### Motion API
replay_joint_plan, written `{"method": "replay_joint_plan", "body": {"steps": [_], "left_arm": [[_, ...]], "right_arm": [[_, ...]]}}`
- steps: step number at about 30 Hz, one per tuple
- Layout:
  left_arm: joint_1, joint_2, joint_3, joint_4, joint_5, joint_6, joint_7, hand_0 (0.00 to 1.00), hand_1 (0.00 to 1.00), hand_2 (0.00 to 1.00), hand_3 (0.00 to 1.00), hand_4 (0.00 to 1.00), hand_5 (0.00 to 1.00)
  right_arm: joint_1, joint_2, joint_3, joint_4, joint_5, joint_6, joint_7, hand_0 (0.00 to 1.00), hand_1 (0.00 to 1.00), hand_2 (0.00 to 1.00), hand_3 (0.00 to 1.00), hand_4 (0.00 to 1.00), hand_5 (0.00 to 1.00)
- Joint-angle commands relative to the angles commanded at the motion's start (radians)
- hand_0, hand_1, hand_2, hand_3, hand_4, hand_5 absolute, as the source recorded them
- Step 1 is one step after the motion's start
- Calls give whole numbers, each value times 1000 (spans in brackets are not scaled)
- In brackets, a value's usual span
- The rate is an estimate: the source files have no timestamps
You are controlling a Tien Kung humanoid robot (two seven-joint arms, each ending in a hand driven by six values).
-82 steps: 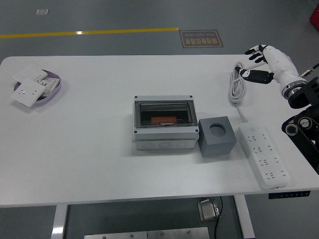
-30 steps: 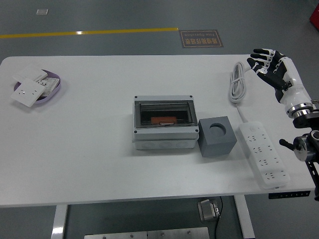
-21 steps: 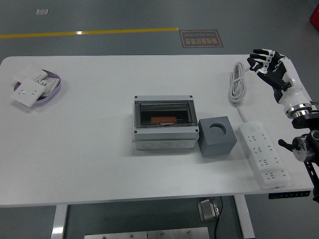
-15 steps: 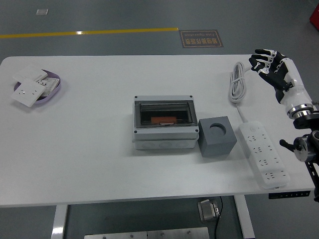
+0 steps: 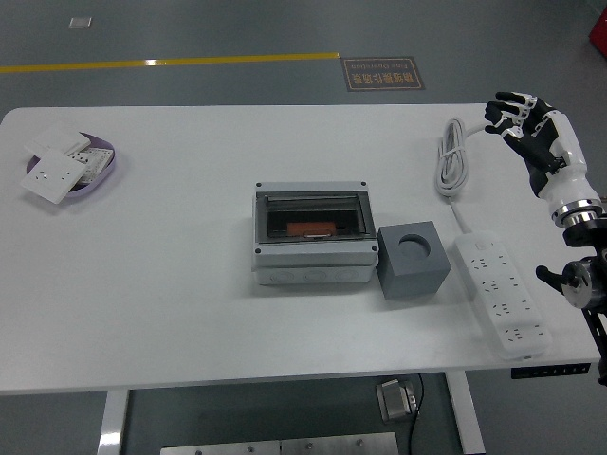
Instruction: Pick up the cylinder from the cube,place it in the box,flap close box
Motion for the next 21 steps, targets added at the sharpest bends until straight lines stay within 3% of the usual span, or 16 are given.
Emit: {"method": "replay_joint_plan", "body": {"steps": [3,4,12,21], "left_arm": [[1,4,4,0,-2,-2,-1,586,617,573,603,668,90],[2,5,4,0,-2,-2,-1,586,617,573,602,667,90],[8,-6,20,1,-10,-3,1,586,616,573,602,668,91],[5,0,-5,0,6,2,-1,586,616,573,602,669,91]], "right_arm": [[-6,-3,1,-1,2,-1,0,623,625,639,623,869,286],[-9,-3,3,-1,2,-1,0,611,617,629,618,880,327],[-7,-20,14,3,0,-1,0,614,616,628,619,872,312],[-5,-22,13,0,-2,-3,-2,613,615,629,642,872,308]]}}
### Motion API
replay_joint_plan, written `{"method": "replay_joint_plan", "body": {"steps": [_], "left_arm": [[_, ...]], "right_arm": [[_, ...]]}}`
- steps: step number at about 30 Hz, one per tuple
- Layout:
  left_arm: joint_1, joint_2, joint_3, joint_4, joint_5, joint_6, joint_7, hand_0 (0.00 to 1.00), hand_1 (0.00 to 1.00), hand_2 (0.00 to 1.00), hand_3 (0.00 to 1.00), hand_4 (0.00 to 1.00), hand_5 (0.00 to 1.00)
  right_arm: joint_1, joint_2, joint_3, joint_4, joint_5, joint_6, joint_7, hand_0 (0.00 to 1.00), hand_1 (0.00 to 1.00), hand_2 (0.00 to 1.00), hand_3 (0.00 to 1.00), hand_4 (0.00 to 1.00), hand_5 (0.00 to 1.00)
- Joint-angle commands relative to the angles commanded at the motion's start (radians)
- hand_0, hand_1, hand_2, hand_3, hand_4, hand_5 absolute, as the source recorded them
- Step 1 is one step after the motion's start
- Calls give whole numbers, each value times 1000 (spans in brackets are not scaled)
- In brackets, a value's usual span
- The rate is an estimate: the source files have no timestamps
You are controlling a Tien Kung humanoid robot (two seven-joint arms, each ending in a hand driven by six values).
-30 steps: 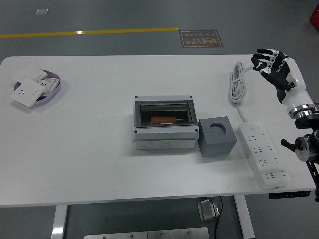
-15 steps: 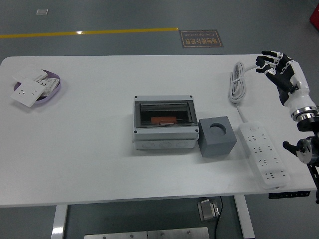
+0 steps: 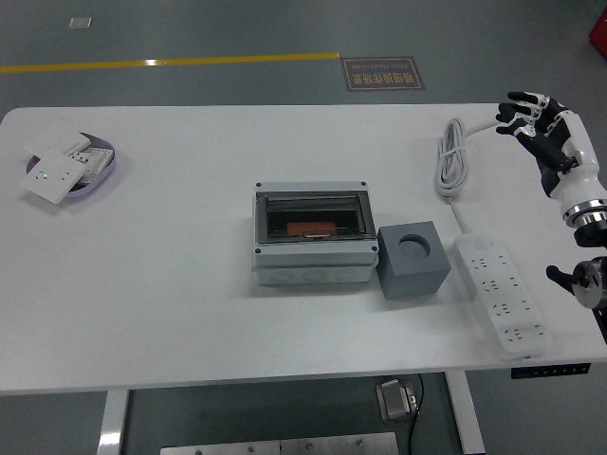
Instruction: Pick up the cylinder from the cube,place it in the box,flap close box
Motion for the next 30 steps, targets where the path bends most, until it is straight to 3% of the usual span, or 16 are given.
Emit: {"method": "replay_joint_plan", "body": {"steps": [30], "left_arm": [[5,-2,0,-2,-5,0,-3,582,618,574,603,671,89]], "right_arm": [[11,19,17,1,15,1,0,602,615,631,689,877,364]]}}
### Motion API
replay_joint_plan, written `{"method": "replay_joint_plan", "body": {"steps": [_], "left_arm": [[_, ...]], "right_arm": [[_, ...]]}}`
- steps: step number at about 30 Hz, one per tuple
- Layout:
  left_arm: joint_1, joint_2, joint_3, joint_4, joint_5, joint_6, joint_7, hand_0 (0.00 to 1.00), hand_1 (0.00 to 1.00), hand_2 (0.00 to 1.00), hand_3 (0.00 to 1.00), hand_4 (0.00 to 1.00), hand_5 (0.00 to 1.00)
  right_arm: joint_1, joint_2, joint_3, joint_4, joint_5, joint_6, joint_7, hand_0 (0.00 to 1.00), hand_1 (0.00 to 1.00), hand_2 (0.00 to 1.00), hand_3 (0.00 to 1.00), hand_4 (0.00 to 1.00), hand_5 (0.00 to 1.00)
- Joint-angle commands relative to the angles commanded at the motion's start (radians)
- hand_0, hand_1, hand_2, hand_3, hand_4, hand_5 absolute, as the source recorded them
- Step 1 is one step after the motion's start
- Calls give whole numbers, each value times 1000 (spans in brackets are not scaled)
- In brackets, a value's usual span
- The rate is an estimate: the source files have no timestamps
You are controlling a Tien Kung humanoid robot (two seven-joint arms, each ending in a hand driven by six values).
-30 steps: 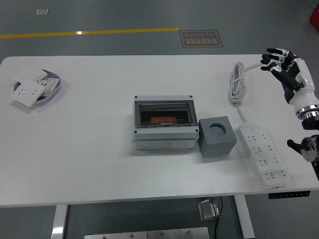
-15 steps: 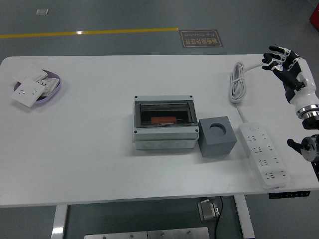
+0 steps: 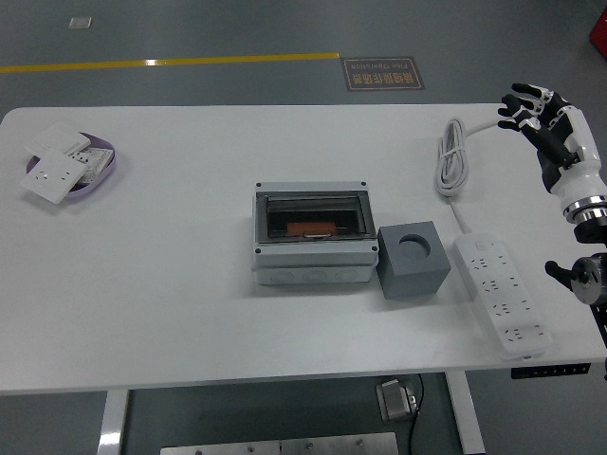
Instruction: Pick up the cylinder from the cube,place it in the box,flap close box
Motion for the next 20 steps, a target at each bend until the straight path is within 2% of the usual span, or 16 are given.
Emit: {"method": "replay_joint_plan", "body": {"steps": [20], "left_arm": [[3,6,3,0,11,1,0,584,616,573,599,670,89]], "right_arm": [[6,11,-4,0,24,-6,3,595,615,631,683,873,359]]}}
